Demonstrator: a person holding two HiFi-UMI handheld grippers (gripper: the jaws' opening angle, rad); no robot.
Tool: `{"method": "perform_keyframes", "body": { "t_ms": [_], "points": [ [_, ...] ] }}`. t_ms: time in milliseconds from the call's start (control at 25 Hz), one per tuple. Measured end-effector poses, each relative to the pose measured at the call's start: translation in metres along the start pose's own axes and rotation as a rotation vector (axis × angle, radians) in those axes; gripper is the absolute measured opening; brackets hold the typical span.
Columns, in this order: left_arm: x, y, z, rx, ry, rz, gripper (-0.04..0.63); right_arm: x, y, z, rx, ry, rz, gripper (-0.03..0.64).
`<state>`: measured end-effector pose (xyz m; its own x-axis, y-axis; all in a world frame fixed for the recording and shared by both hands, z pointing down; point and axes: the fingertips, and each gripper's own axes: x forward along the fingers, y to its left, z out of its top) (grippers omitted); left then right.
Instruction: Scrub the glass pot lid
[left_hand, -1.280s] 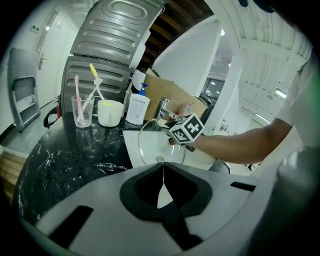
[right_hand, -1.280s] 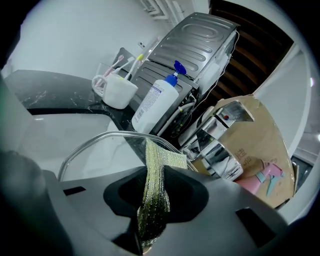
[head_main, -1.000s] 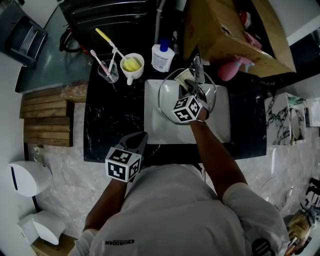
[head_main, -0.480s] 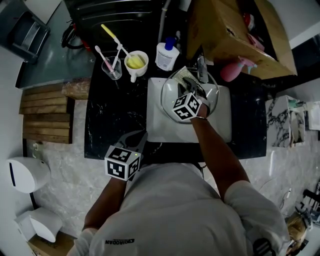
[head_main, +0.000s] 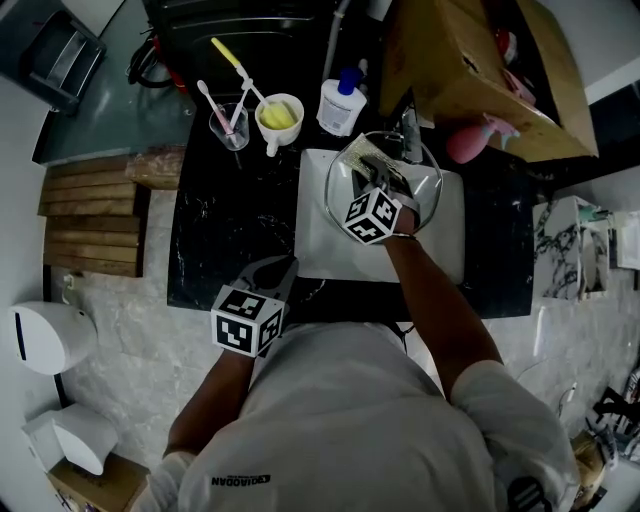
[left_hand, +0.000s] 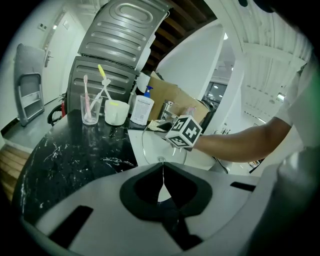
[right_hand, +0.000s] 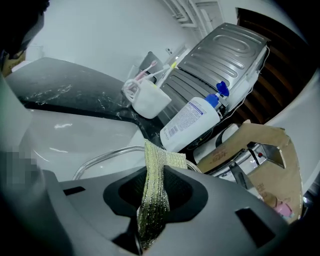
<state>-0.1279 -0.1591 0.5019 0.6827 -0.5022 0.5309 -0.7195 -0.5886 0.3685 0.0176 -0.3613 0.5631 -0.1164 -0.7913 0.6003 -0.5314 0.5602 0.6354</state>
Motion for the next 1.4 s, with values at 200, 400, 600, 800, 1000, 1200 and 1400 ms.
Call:
{"method": "perform_keyframes", "body": {
  "t_ms": [200, 400, 600, 800, 1000, 1200, 1400],
  "points": [
    [-0.002, 0.000, -0.003, -0.006, -0.002, 0.007, 0.015, 0.000, 0.019, 0.005, -0.051, -0.021, 0.033, 0.103],
    [-0.002, -0.001, -0.003, -0.007, -0.005, 0.010, 0.015, 0.000, 0.035, 0.010, -0.112, -0.037, 0.066, 0.104],
    [0.000, -0.006, 0.001, 0.001, -0.010, 0.001, 0.015, -0.002, 0.046, 0.010, -0.166, -0.048, 0.086, 0.104],
    [0.001, -0.006, -0.001, -0.003, -0.007, 0.004, 0.015, -0.005, 0.057, 0.009, -0.203, -0.062, 0.111, 0.104],
    [0.003, -0.010, 0.000, 0.000, -0.009, 0.004, 0.015, -0.007, 0.065, 0.007, -0.264, -0.065, 0.129, 0.104],
    [0.004, -0.014, 0.000, 0.001, -0.012, 0.004, 0.015, -0.008, 0.079, 0.006, -0.350, -0.064, 0.169, 0.104],
    [0.004, -0.017, 0.001, 0.004, -0.015, 0.003, 0.015, -0.011, 0.091, 0.006, -0.374, -0.059, 0.198, 0.104]
  ]
}}
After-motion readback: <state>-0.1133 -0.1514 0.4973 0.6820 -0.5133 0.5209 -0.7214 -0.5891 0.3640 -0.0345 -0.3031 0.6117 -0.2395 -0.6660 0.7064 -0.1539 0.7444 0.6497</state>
